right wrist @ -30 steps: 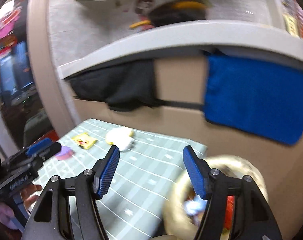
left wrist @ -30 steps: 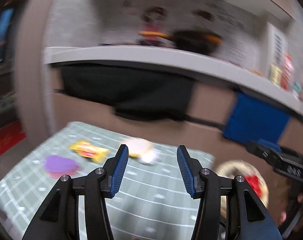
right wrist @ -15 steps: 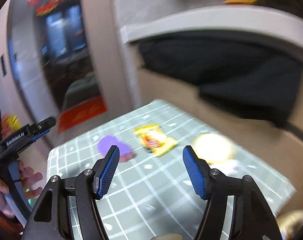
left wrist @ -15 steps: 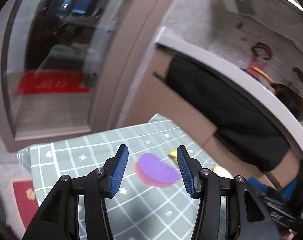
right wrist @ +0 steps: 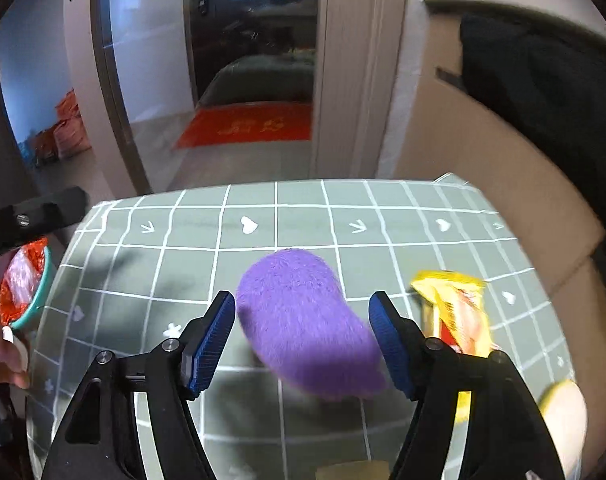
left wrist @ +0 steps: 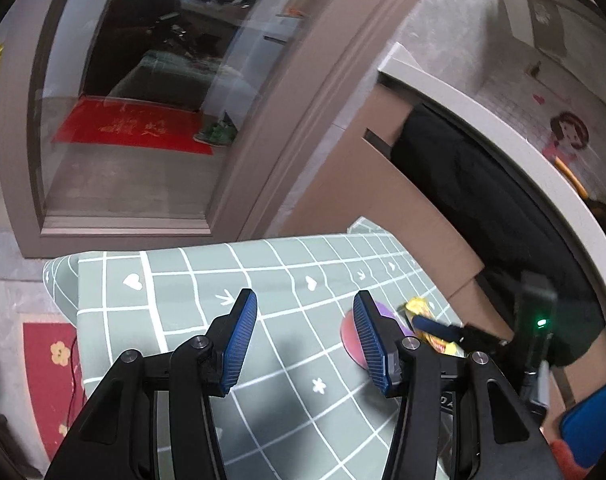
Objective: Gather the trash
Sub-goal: 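Grasp the purple sponge with the right gripper while the left approaches the yellow wrapper, then lift the purple sponge with the right gripper while the left grasps the yellow wrapper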
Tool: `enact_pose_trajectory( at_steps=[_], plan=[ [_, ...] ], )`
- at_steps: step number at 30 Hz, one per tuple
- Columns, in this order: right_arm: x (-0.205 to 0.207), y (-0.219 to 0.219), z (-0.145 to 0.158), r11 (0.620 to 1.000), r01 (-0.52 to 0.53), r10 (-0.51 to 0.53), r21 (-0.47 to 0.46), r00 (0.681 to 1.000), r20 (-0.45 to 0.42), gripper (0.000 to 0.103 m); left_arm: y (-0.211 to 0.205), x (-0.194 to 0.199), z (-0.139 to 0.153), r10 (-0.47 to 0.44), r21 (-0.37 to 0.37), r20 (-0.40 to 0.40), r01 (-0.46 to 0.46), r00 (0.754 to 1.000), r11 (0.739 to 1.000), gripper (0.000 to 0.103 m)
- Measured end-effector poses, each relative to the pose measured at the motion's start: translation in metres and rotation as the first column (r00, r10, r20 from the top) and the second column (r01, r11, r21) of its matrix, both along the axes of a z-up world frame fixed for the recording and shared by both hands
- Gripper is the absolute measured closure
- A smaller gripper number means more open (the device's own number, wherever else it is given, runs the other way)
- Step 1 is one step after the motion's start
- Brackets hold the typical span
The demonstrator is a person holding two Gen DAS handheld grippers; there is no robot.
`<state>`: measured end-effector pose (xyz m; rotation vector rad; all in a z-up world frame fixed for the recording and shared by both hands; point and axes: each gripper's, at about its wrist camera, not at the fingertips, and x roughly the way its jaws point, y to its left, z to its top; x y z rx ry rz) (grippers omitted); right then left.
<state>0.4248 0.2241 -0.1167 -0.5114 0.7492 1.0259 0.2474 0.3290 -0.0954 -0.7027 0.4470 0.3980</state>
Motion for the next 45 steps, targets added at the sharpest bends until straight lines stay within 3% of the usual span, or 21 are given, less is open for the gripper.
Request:
enact_pose_trajectory(
  at_steps=[4,11,13,14,18,23,26,31,34,39,45],
  plan=[
    [0.013,0.001,-0.013,1.0,-0.015,0.016,0.01,0.997,-0.082,0.032,0.007,0.002,-0.003,0.015,-0.003,0.005,-0.014,1.0,1.0,0.052],
    [0.001,-0.004,-0.024,0.998,-0.038,0.034,-0.049,0.997,-0.066,0.031,-0.003,0.018,-0.003,-0.017,0.026,-0.02,0.018,1.0,1.0,0.052],
    [-0.005,-0.008,-0.025,0.997,-0.004,0.003,-0.079,1.0,-0.013,0.041,-0.007,0.024,-0.003,-0.027,0.03,-0.033,0.028,0.999,0.999,0.052],
    [-0.006,-0.012,-0.024,0.997,0.023,-0.024,-0.078,1.0,-0.012,0.041,-0.01,0.027,-0.004,-0.034,0.03,-0.039,0.035,0.999,0.999,0.052],
    [0.002,-0.058,-0.003,0.985,0.162,-0.155,0.053,0.982,-0.111,0.042,-0.026,0.045,-0.003,-0.08,0.027,-0.042,0.082,0.996,0.996,0.052],
    [-0.004,-0.144,0.039,0.901,0.406,-0.401,0.156,0.914,-0.063,0.043,-0.062,0.083,0.002,-0.177,0.034,-0.03,0.178,0.984,0.984,0.052],
    [-0.011,-0.195,0.06,0.825,0.521,-0.529,0.218,0.848,-0.022,0.043,-0.088,0.115,0.005,-0.254,0.061,-0.019,0.254,0.967,0.965,0.052],
    [-0.021,-0.245,0.072,0.745,0.605,-0.633,0.28,0.774,0.011,0.042,-0.124,0.178,-0.004,-0.345,0.084,-0.093,0.353,0.934,0.932,0.052],
    [-0.021,-0.27,0.067,0.706,0.637,-0.658,0.309,0.751,-0.047,0.042,-0.134,0.204,-0.016,-0.327,0.067,-0.154,0.34,0.932,0.938,0.052],
    [-0.016,-0.299,0.053,0.657,0.677,-0.68,0.331,0.722,-0.128,0.042,-0.13,0.229,-0.035,-0.197,0.034,-0.235,0.211,0.952,0.977,0.052],
    [-0.016,-0.32,0.041,0.624,0.708,-0.698,0.33,0.695,-0.17,0.042,-0.139,0.246,-0.047,-0.166,0.086,-0.303,0.2,0.938,0.976,0.054]
  ],
)
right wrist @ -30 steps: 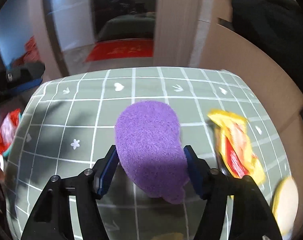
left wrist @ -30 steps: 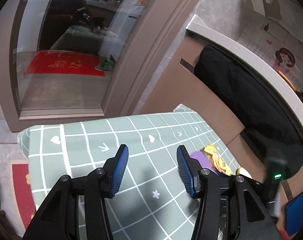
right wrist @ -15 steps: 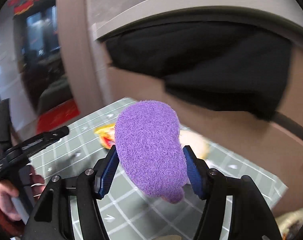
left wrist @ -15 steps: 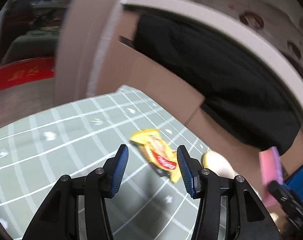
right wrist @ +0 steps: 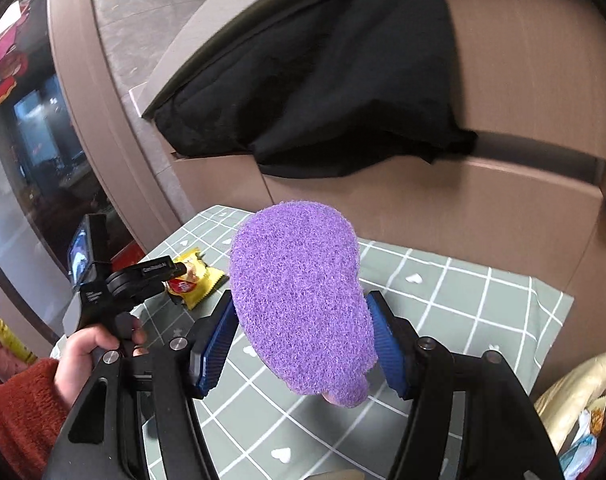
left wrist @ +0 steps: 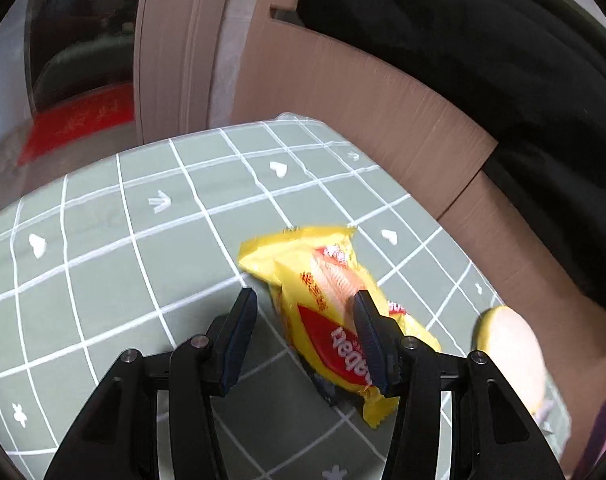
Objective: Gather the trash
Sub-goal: 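Lift the purple sponge with the right gripper while the left grasps the yellow wrapper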
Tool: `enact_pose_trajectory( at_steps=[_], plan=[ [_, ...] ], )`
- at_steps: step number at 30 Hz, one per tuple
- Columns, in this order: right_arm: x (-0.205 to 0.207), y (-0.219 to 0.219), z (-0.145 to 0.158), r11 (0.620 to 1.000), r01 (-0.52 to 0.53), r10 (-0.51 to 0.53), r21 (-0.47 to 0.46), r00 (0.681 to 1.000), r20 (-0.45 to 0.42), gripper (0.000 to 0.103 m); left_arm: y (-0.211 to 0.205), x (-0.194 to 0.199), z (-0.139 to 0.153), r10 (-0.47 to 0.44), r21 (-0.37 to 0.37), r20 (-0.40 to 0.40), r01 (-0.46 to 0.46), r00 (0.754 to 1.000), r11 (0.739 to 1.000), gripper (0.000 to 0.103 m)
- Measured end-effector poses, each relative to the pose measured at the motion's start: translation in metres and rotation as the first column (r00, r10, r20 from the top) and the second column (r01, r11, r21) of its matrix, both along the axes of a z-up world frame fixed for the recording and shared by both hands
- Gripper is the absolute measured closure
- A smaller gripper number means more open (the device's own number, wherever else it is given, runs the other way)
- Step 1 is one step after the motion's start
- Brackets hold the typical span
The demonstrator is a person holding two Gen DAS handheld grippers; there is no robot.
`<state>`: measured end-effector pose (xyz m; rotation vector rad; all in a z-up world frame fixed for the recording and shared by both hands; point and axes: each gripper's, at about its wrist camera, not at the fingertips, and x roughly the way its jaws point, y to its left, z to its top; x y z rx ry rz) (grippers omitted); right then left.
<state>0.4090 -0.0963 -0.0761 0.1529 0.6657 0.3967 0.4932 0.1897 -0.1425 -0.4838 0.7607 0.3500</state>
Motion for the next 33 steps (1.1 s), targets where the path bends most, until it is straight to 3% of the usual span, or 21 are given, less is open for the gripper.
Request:
enact_pose_trajectory(
  at_steps=[4,7,13,17,23,27,33],
  plan=[
    [-0.004,-0.006,-0.002,1.0,0.011,-0.011,0.001,1.0,-0.004,0.042,-0.005,0.003,-0.001,-0.053,-0.045,-0.008,0.052,0.999,0.998,0.083],
    [-0.006,-0.01,-0.003,1.0,0.02,-0.02,0.001,1.0,-0.001,0.042,-0.011,-0.002,0.003,-0.085,-0.052,0.012,0.085,0.996,0.995,0.092],
    [-0.015,-0.014,0.003,1.0,0.021,-0.021,0.001,1.0,0.012,0.042,-0.027,-0.036,0.037,-0.148,0.006,0.103,0.149,0.984,0.989,0.098],
    [-0.028,-0.016,0.019,0.999,0.027,-0.027,-0.016,0.999,0.048,0.042,-0.041,-0.071,0.067,-0.211,0.036,0.188,0.208,0.959,0.978,0.098],
    [-0.056,-0.025,0.046,0.998,0.04,-0.036,-0.041,0.994,0.102,0.042,-0.075,-0.127,0.113,-0.333,0.103,0.289,0.316,0.898,0.943,0.098],
    [-0.076,-0.037,0.066,0.996,0.069,-0.059,-0.059,0.987,0.146,0.042,-0.11,-0.159,0.144,-0.418,0.186,0.348,0.375,0.839,0.908,0.098],
    [-0.111,-0.068,0.094,0.99,0.128,-0.112,-0.067,0.973,0.202,0.042,-0.165,-0.195,0.172,-0.536,0.238,0.388,0.48,0.75,0.844,0.098]
  ],
)
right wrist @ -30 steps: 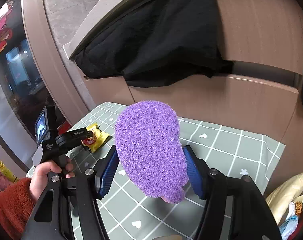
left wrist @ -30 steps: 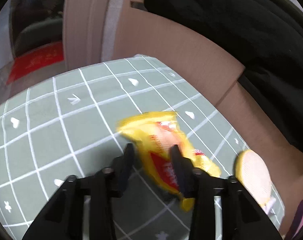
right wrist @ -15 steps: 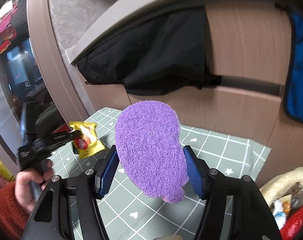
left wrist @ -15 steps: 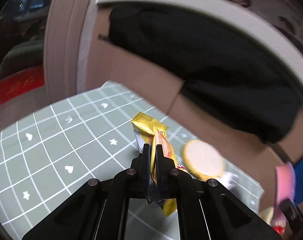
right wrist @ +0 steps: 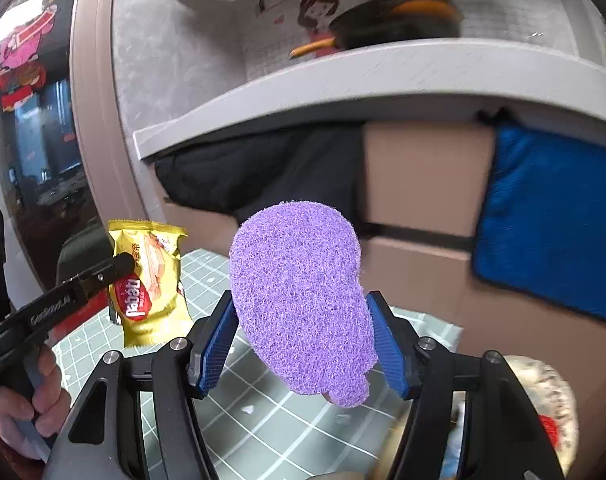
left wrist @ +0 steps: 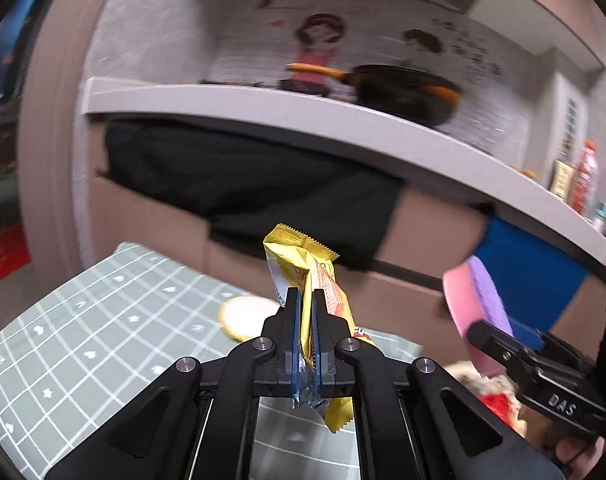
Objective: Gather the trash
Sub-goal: 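Lift the purple sponge with the right gripper while the left grasps the yellow wrapper, then carry the sponge and yellow wrapper over the bin and open both grippers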
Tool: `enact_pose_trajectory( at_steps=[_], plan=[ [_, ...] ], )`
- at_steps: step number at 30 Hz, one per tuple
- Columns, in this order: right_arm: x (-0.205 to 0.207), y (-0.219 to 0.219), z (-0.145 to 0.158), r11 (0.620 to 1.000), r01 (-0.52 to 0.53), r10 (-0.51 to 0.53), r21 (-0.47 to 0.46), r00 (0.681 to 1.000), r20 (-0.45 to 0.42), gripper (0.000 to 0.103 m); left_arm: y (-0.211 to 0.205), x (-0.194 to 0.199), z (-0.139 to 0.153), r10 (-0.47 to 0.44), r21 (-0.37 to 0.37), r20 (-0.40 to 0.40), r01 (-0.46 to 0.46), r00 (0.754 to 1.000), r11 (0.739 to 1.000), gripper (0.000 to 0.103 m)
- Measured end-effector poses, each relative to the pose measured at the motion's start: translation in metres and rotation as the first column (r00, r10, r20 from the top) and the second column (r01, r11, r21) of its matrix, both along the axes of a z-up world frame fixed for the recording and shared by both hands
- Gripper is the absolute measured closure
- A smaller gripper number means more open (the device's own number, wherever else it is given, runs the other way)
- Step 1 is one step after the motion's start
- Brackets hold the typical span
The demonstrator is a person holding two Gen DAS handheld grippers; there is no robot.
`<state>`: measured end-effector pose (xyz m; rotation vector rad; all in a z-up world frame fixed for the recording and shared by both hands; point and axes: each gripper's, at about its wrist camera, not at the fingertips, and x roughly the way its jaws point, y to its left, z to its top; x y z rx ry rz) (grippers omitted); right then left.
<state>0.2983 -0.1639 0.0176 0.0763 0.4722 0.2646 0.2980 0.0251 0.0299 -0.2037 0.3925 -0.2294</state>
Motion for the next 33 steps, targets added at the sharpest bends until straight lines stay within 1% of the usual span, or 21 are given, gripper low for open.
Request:
enact_pose_trajectory(
  at_steps=[4,7,13,17,19,23,30,33],
  plan=[
    [-0.029,-0.031,0.017,0.998,0.061,-0.061,-0.011,0.998,0.03,0.042,-0.035,-0.023,0.01,-0.086,0.003,0.035,0.086,0.996,0.996,0.098],
    [-0.047,-0.053,0.026,0.994,0.105,-0.104,-0.016,0.993,0.047,0.042,-0.068,-0.041,0.015,-0.156,0.015,0.052,0.156,0.986,0.988,0.098],
    [-0.086,-0.103,0.033,0.978,0.206,-0.205,-0.016,0.977,0.058,0.042,-0.123,-0.06,0.015,-0.275,0.05,0.06,0.273,0.959,0.961,0.098],
    [-0.098,-0.129,0.03,0.966,0.257,-0.257,0.0,0.965,0.054,0.042,-0.152,-0.066,0.006,-0.34,0.066,0.045,0.337,0.939,0.939,0.098],
    [-0.101,-0.139,0.027,0.963,0.269,-0.269,0.011,0.962,0.046,0.042,-0.162,-0.065,0.001,-0.352,0.073,0.027,0.35,0.935,0.934,0.098],
    [-0.102,-0.151,0.018,0.958,0.288,-0.287,0.004,0.957,0.03,0.042,-0.175,-0.057,-0.013,-0.368,0.064,-0.027,0.369,0.93,0.927,0.098],
    [-0.099,-0.164,0.002,0.953,0.301,-0.301,0.02,0.954,-0.006,0.042,-0.182,-0.047,-0.034,-0.371,0.05,-0.088,0.376,0.925,0.925,0.098],
    [-0.098,-0.168,-0.005,0.952,0.303,-0.303,0.029,0.953,-0.024,0.042,-0.182,-0.044,-0.04,-0.385,0.039,-0.103,0.391,0.917,0.92,0.098]
  ],
)
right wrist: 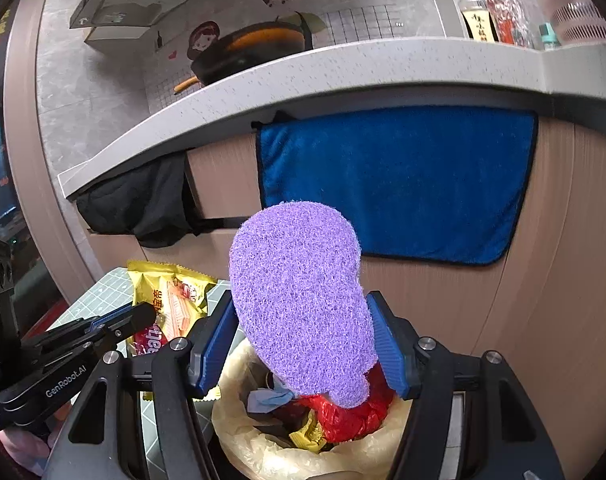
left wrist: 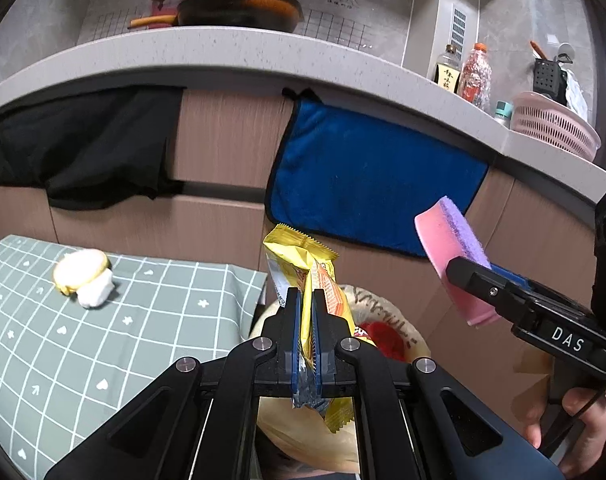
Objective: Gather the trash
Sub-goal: 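Carry the sponge and yellow wrapper over the bin and open both grippers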
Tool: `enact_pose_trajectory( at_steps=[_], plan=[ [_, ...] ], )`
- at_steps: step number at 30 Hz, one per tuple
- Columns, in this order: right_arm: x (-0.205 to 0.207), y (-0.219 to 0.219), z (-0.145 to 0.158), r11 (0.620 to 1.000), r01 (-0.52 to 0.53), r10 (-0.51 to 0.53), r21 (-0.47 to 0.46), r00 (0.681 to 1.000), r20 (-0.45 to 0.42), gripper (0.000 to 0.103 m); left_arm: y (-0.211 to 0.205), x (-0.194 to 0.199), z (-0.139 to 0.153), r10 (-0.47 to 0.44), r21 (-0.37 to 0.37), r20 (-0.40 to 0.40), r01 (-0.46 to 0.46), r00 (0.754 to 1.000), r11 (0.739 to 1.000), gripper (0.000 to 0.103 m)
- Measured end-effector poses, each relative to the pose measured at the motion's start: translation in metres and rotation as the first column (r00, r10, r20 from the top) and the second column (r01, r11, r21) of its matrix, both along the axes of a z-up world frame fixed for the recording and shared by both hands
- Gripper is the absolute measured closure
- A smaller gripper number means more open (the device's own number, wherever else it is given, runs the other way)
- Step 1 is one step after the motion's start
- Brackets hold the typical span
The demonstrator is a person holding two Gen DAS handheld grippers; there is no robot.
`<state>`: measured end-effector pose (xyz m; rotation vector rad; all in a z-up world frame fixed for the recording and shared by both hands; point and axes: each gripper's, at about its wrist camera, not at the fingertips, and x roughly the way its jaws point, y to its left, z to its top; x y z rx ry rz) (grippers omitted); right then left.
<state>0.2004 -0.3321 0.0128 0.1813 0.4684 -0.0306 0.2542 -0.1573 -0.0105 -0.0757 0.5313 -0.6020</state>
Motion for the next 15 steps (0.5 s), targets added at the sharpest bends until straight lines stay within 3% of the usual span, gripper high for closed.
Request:
enact_pose_trajectory(
  at_steps=[8,15],
  plan=[
    [0.009,-0.004,-0.021,1.0,0.002,-0.001,0.022,0.999,-0.047,0.042,-0.006,0.016,-0.019,-0.03,-0.01,-0.057,0.029,0.998,1.0,0.098],
    [0.027,-0.016,-0.049,0.998,0.014,-0.007,0.067,0.994,-0.105,0.042,-0.023,0.043,-0.052,-0.066,-0.005,-0.171,0.066,0.983,0.998,0.098]
  ],
)
